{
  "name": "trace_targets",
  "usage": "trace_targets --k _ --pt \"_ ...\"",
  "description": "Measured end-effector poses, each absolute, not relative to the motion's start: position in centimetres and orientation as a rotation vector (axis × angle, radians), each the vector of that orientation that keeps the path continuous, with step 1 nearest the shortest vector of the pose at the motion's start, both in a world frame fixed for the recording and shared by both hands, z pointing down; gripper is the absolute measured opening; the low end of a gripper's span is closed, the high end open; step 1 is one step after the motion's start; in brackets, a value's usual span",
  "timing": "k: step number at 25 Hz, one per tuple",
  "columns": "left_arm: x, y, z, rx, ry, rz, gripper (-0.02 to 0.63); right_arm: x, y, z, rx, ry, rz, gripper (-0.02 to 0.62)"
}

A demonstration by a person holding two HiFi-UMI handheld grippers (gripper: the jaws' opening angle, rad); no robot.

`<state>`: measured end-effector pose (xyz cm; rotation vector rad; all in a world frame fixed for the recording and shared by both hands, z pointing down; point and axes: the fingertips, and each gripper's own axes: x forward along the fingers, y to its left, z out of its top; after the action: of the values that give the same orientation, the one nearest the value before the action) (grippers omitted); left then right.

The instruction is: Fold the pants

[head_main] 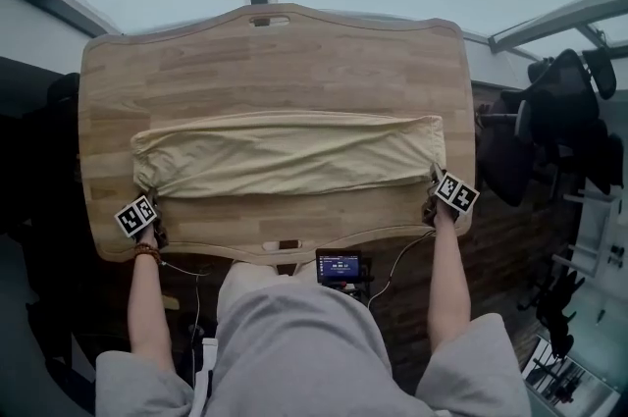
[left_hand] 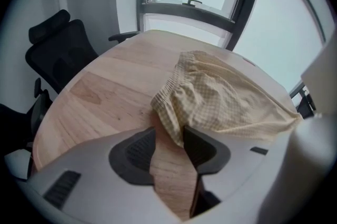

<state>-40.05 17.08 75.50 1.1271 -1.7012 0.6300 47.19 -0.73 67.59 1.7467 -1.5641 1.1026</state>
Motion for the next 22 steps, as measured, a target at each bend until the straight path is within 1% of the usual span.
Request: trace_targets --k 5,10,14,17,20,22 --pt "-39.4 17.1 75.5 1.245 -1.663 0.653 0.17 42.7 -2.1 62.1 1.66 -1.609 0.828 0.06" --pt "-39.0 17.0 74.8 1.34 -1.619 0.585 0.17 33.9 -4.0 59.1 1.478 -1.654 0.555 0.054" --pt "-39.6 16.8 73.7 1.426 -1.603 0.543 0.17 21.8 -4.8 57.9 1.242 -1.719 0.301 0.054" --pt "-40.5 16.7 72.7 1.474 -1.599 0.524 0.17 11.6 -3.8 59.6 1.038 -1.764 0.168 0.054" --pt "-41.1 16.8 72.1 1.505 -1.595 0.525 0.17 2.9 -1.4 63.0 0.91 -1.806 0.156 0.054" --pt "-41.2 16.9 72.2 1.515 -1.588 0.528 0.17 -1.5 0.5 65.1 0.855 -1.807 0.194 0.054"
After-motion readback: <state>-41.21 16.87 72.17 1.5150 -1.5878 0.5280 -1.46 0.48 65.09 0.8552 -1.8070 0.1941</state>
